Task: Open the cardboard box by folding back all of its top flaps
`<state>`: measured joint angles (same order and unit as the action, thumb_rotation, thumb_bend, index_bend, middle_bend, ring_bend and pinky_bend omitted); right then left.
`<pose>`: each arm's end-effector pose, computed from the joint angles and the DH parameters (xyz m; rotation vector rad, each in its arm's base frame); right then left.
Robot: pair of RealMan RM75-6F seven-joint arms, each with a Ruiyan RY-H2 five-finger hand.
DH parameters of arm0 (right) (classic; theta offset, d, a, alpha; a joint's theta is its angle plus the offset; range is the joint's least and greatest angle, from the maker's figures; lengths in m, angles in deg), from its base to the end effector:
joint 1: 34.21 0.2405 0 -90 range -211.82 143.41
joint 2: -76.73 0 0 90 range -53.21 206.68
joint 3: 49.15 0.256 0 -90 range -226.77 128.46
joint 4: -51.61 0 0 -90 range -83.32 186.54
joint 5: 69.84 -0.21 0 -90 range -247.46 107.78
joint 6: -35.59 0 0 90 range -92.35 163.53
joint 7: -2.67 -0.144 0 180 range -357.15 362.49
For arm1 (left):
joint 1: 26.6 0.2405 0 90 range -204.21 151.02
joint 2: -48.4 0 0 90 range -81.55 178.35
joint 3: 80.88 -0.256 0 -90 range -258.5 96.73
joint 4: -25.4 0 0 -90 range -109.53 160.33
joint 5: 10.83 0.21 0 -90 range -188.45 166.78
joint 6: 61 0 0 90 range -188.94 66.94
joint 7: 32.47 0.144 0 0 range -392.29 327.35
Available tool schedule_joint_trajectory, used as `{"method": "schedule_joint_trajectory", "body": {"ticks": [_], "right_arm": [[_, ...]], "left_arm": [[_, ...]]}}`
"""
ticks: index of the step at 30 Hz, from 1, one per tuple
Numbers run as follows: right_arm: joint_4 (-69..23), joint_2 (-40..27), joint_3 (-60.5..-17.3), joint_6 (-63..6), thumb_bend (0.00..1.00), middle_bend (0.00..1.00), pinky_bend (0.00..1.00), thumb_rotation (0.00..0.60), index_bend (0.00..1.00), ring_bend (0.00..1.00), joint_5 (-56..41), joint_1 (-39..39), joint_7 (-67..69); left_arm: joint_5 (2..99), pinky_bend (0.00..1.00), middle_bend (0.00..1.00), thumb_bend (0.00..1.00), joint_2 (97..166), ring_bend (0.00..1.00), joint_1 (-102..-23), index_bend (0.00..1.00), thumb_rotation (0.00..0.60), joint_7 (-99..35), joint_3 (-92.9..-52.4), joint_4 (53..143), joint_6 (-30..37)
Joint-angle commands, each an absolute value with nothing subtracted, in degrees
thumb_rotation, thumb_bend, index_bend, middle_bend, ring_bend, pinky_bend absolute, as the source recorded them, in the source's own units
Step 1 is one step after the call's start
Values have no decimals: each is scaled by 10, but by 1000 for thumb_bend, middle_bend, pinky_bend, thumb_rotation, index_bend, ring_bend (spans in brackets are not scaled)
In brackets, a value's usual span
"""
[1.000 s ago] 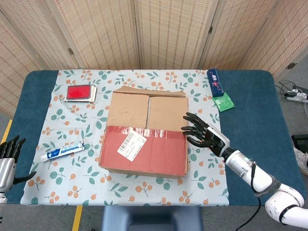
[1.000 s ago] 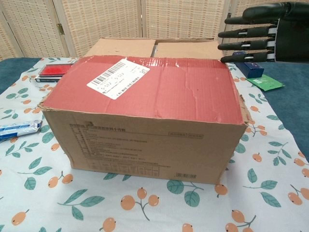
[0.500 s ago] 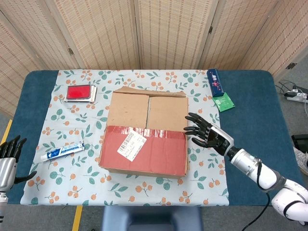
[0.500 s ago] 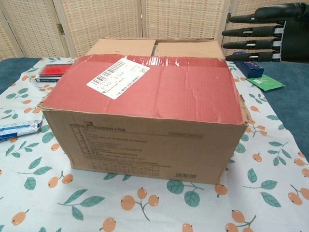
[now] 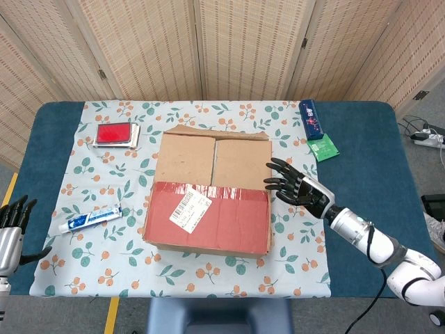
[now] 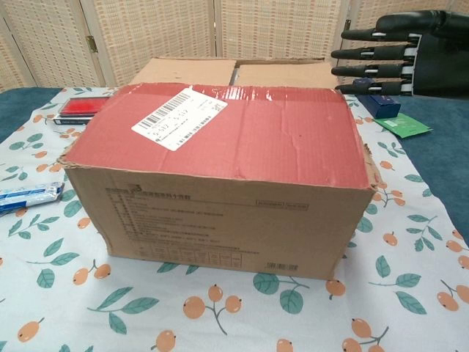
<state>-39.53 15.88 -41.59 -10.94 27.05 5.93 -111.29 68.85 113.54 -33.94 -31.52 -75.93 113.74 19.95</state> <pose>-0.1748 -0.3351 0.1007 -0.8665 2.5279 -1.4067 -0.3303 0.2032 0.1631 -1.3423 -0.8999 -0.8213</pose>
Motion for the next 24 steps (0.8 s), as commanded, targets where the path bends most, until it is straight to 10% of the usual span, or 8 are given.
{"method": "schedule_joint_trajectory", "body": {"ticks": [1, 24], "right_arm": [[-389, 148, -431, -119, 394, 42, 164, 600, 0, 174, 261, 64, -1131], [-399, 139, -482, -181, 393, 29, 164, 600, 0, 164, 270, 88, -1164]], "left_arm": [[687, 0, 37, 135, 1136, 58, -339, 0, 600, -314, -759, 1137, 199], [694, 0, 37, 135, 1136, 58, -337, 0, 600, -313, -761, 1139, 208]]}}
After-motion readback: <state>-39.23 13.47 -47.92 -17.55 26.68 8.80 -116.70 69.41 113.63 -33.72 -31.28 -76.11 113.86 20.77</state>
